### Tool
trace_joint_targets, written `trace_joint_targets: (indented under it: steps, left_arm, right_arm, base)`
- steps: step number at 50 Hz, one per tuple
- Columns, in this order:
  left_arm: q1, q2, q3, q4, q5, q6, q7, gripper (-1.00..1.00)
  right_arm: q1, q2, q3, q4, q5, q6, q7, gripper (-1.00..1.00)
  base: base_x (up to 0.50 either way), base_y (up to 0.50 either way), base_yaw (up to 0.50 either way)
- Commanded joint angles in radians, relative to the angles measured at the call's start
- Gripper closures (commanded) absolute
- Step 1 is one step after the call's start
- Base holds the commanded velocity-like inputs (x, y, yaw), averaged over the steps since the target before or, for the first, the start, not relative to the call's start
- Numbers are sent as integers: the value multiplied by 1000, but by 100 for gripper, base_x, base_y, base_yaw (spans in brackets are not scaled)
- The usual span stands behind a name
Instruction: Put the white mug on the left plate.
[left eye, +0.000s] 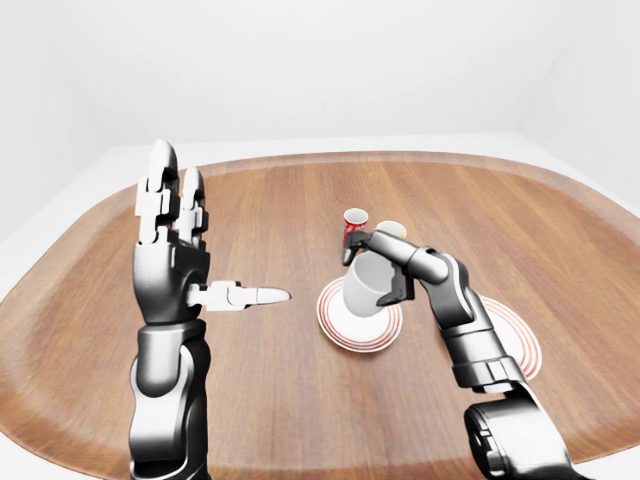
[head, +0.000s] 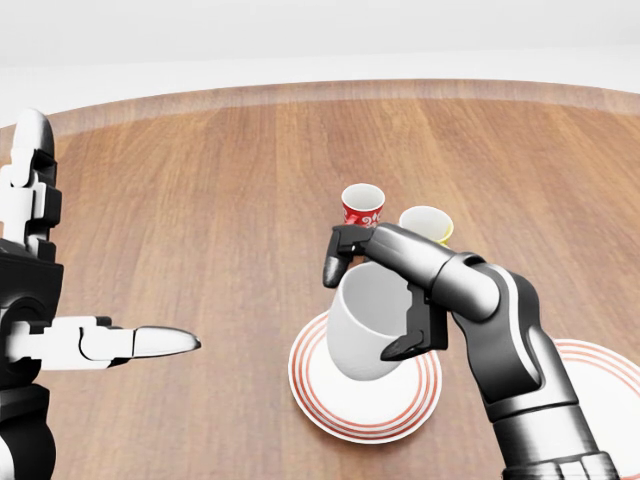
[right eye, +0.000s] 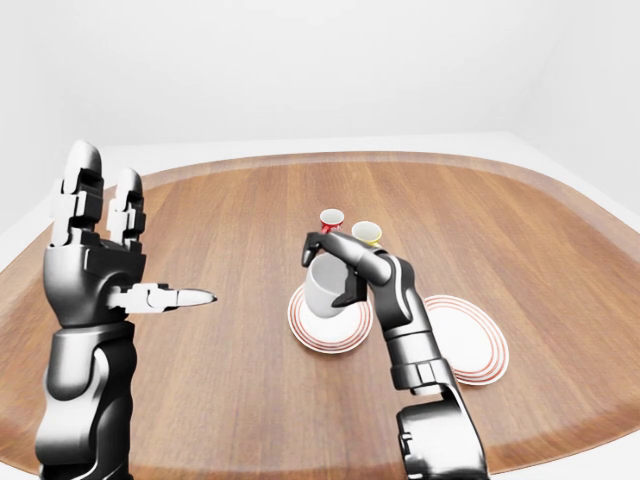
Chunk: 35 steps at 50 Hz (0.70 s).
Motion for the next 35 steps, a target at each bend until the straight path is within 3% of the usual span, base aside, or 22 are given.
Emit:
trace_joint_targets:
  steps: [1, 3, 24, 35]
  left_arm:
    - [-7, 2, 4, 0, -3, 0, 3, -100]
    - [-7, 3, 3, -2, -4, 0, 3, -100]
    - [-3, 4, 9, 2, -7, 0, 1, -100]
    - [-1, 4, 7, -1, -5, 0, 0, -100]
  right_arm:
    - [-153, -15, -5, 285, 32, -89, 0, 100]
    - [-166, -16, -1, 333, 26, -104, 0, 100]
    - [-299, -17, 0, 660, 13, -104, 0, 100]
    - [-338, -23, 4, 785, 3, -104, -80, 100]
  base:
    - [0, 0, 0]
    - [0, 0, 0]
    - [0, 0, 0]
    - [0, 0, 0]
